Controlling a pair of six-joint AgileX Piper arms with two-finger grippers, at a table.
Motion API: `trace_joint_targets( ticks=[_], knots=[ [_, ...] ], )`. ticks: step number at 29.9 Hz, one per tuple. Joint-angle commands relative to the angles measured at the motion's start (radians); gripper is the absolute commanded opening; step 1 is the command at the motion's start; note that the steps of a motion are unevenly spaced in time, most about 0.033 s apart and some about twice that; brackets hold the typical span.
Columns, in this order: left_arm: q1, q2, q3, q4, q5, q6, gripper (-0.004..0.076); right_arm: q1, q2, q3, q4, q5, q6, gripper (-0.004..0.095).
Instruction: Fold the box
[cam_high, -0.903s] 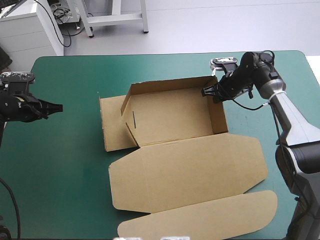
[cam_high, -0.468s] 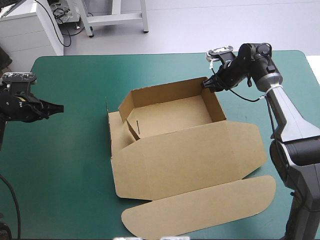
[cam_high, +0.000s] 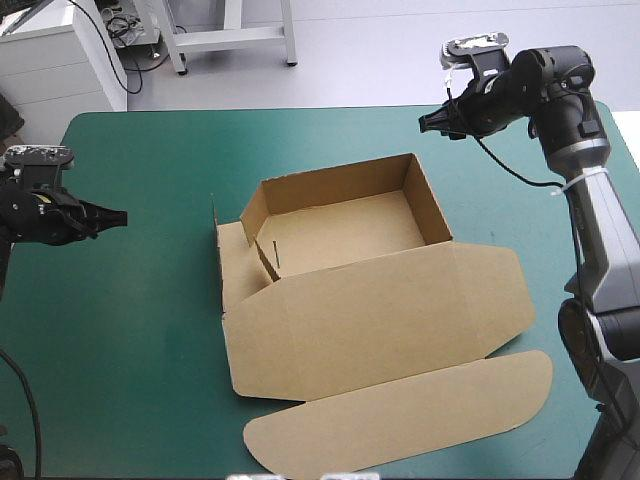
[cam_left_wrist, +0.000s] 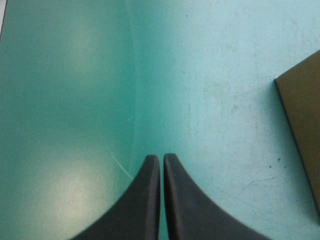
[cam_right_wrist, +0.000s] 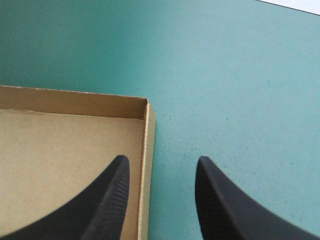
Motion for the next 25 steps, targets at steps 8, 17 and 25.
trace_joint_targets(
  ticks=[8, 17, 25],
  knots=[
    [0.004, -0.026, -0.031, -0.014, -0.026, 0.006, 0.0008, -0.007, -0.026, 0.147, 0.033, 0.010, -0.044, 0.0509],
    [0.004, -0.026, -0.031, -0.014, -0.025, 0.006, 0.0008, -0.005, 0.076, 0.174, 0.141, 0.010, -0.088, 0.0516],
    [0.004, -0.024, -0.031, -0.014, -0.025, 0.006, 0.0008, -0.005, 0.180, 0.174, 0.141, 0.010, -0.088, 0.0499]
  ],
)
